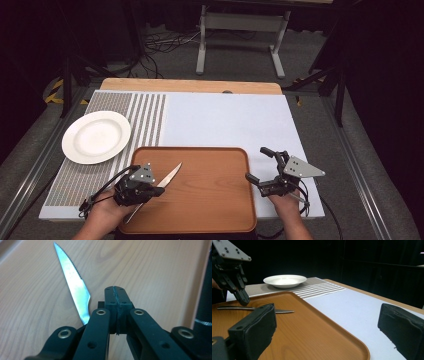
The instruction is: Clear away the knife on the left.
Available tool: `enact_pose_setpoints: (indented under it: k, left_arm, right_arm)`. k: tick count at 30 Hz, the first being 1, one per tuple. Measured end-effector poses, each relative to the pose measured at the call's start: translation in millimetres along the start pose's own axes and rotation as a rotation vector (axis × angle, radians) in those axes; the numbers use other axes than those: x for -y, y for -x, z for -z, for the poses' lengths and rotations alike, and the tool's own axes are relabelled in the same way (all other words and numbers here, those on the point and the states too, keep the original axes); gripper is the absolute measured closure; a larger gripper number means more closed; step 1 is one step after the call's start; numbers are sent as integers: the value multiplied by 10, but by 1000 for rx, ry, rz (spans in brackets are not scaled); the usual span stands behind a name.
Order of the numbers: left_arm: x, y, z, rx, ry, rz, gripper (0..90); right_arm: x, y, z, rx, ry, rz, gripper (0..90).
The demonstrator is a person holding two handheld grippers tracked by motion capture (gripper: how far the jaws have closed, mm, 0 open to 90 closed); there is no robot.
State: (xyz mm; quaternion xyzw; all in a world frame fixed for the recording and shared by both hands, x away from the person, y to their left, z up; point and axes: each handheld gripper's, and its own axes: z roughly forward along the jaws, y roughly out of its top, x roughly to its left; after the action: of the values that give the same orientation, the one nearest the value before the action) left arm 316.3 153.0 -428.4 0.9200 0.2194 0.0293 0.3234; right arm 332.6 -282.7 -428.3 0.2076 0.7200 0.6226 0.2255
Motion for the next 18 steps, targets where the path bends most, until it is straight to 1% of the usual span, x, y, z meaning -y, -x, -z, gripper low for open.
enact_pose_setpoints:
  k: [2,3,4,6,7,9,11,14,18]
  left_arm:
    - [5,-13,-43,-12,-31,-4,900]
    - [5,-13,-58,-14,-39,2,900]
    - [3,-15,-65,-18,-54,-6,900]
    - [2,-8,-81,-25,-62,-5,900]
    - [-2,-6,-102,-34,-87,-14,900]
    - [-3,-4,-113,-37,-107,-22,900]
    - [-2,-3,-127,-43,-115,-24,900]
    - [-1,-9,-140,-45,-115,-28,900]
    - [8,-19,-147,-49,-130,-19,900]
  right_arm:
    - [0,3,4,2,1,-1,25]
    - [0,4,5,2,1,-2,25]
    - [1,4,4,2,1,-2,25]
    - [1,4,3,1,1,-3,25]
    - [1,1,1,1,-1,-2,26]
    - [1,1,1,1,0,-1,25]
    - [0,2,5,2,2,-1,25]
    - [0,3,7,3,3,-2,25]
    - [0,2,4,2,1,-1,25]
